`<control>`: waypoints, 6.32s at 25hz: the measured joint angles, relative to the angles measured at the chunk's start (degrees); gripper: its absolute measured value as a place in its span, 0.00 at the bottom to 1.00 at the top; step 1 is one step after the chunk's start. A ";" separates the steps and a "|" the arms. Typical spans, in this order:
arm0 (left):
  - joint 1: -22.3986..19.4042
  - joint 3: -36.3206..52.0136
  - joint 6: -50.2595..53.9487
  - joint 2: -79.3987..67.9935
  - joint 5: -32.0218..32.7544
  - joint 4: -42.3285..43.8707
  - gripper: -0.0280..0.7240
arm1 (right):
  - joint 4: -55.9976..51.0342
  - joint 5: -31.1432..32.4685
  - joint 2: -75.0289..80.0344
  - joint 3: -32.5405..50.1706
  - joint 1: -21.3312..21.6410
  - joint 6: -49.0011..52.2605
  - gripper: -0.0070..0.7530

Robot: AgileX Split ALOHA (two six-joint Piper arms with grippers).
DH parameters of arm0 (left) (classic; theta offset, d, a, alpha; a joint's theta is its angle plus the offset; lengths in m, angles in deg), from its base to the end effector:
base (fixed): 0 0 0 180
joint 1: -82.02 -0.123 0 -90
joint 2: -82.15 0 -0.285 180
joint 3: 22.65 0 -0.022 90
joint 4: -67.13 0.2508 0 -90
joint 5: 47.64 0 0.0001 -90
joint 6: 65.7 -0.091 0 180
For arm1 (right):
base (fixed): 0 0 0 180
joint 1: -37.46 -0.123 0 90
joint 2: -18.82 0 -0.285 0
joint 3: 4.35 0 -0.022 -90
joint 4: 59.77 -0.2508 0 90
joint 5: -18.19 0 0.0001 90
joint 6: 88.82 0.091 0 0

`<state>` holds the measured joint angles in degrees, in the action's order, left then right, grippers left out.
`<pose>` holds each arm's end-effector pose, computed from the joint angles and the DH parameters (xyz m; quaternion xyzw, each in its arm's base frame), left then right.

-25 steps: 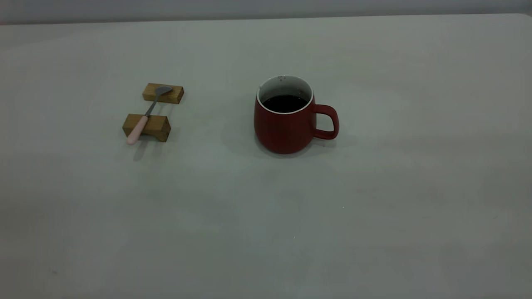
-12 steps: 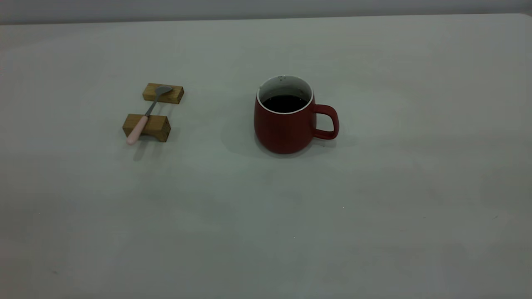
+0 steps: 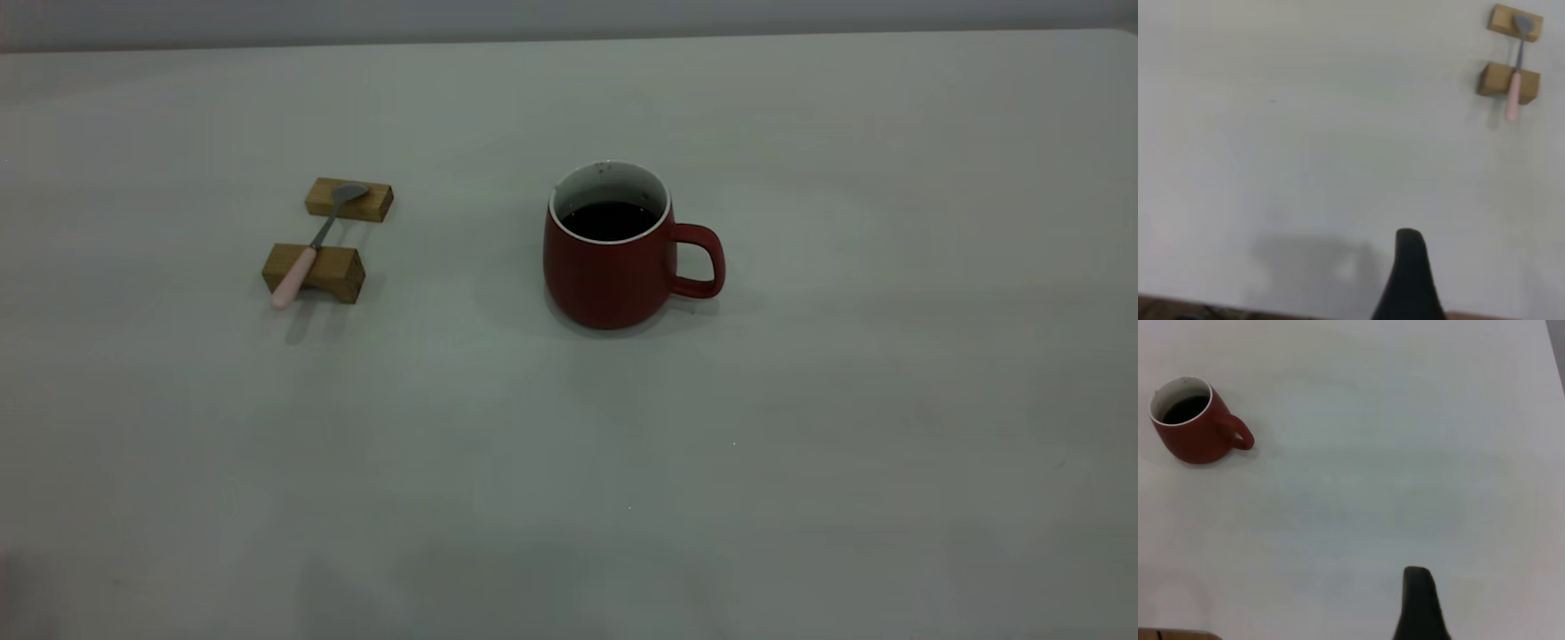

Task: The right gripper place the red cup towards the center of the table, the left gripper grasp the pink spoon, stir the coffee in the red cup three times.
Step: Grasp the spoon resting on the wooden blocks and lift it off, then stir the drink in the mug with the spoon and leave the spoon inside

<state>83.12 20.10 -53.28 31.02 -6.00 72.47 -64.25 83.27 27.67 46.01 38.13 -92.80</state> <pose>0.1367 0.0030 0.2851 -0.0708 0.9221 -0.0030 0.3804 -0.0023 0.0065 0.2630 -0.0275 0.8830 0.0201 0.4681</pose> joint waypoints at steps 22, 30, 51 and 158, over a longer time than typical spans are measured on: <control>8.80 -21.35 -6.10 -65.51 -19.62 -7.26 0.87 | -0.05 0.00 0.00 0.00 0.00 0.00 0.78; 11.35 -25.69 -6.10 -76.37 -21.25 -7.26 0.85 | -0.05 0.00 0.00 0.00 0.00 0.00 0.78; 12.68 -30.53 -7.39 -86.98 -26.67 -8.38 0.44 | -0.05 0.00 0.00 0.00 0.00 0.00 0.78; 16.68 -51.23 39.37 -95.00 9.34 -86.56 0.26 | -0.05 0.00 0.00 0.00 0.00 0.00 0.78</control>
<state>99.80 -31.13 -13.91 -63.99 3.34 -14.08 -64.30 83.27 27.67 46.01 38.13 -92.80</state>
